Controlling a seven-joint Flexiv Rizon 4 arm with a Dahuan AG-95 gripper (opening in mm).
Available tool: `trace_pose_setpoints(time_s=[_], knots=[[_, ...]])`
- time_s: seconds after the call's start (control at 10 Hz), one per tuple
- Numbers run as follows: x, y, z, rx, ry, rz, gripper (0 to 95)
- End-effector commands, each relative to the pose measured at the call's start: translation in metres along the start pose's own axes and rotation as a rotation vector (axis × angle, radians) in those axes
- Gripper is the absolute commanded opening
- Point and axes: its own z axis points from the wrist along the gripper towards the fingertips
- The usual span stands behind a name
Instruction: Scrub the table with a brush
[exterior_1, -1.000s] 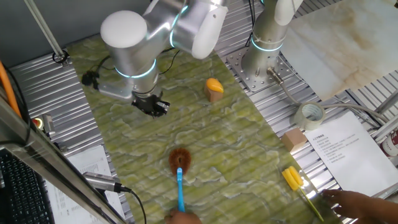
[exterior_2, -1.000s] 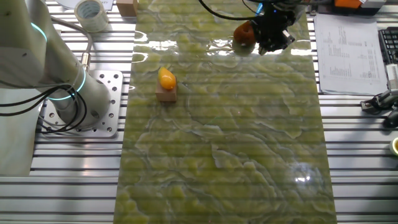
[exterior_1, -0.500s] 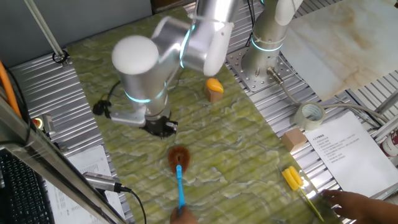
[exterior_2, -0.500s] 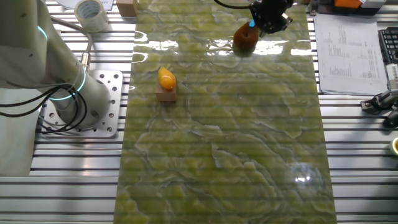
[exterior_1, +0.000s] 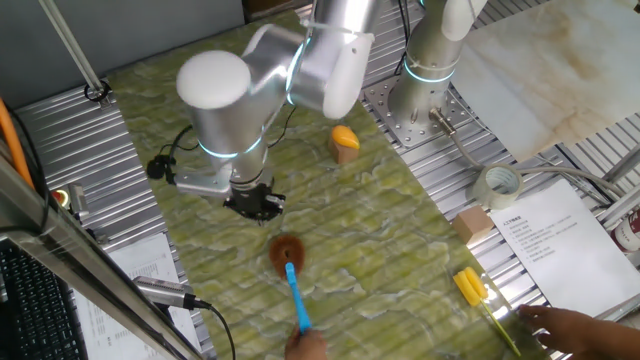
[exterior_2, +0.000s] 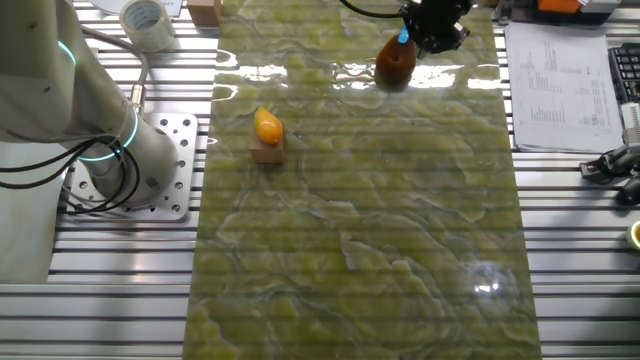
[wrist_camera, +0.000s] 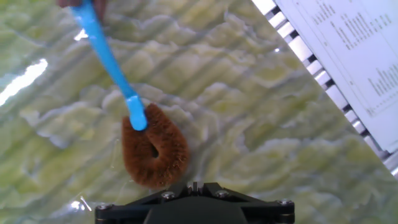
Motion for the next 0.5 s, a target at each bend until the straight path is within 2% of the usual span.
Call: trace_pose_setpoints(time_s=[0.1, 0.4, 0.5], knots=[[0.0006, -0.0006, -0.0001, 0.028, 0.022, -0.084, 19.0], [-0.0012, -0.0002, 0.0006, 0.008, -0.004, -0.116, 19.0], [-0.0056, 0.0009, 0.0023, -0.006, -0.024, -0.119, 19.0]])
